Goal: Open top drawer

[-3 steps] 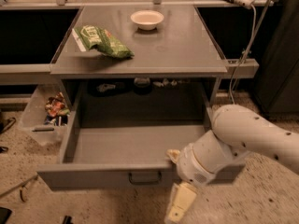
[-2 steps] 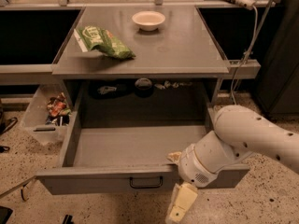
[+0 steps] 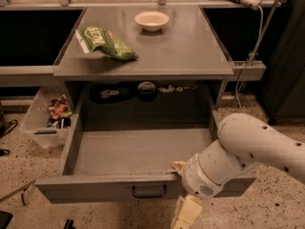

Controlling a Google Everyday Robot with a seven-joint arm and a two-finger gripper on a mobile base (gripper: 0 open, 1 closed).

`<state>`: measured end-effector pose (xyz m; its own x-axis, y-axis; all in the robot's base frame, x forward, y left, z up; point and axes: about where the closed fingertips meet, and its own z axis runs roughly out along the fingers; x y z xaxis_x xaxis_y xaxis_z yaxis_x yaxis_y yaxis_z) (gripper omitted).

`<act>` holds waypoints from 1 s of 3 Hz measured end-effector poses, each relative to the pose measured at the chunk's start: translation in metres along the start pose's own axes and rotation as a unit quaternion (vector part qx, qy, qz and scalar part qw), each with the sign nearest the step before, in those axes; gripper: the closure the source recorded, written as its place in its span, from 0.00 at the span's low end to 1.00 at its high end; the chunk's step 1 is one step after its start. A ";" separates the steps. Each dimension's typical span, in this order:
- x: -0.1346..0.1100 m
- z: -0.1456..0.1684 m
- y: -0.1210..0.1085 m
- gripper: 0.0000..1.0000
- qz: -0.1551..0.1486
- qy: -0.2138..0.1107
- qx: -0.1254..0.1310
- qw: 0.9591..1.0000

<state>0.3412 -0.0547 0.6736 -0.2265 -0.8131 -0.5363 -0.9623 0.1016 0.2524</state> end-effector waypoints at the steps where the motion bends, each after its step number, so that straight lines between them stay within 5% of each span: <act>1: -0.003 0.000 0.001 0.00 -0.001 0.002 -0.003 1.000; 3: 0.004 0.002 0.028 0.00 0.009 0.012 -0.016 1.000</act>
Offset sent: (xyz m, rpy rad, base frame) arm -0.0399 0.0073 -0.0012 -0.0429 0.0661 0.0386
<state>0.3131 -0.0541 0.6766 -0.2398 -0.8243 -0.5128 -0.9526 0.0979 0.2880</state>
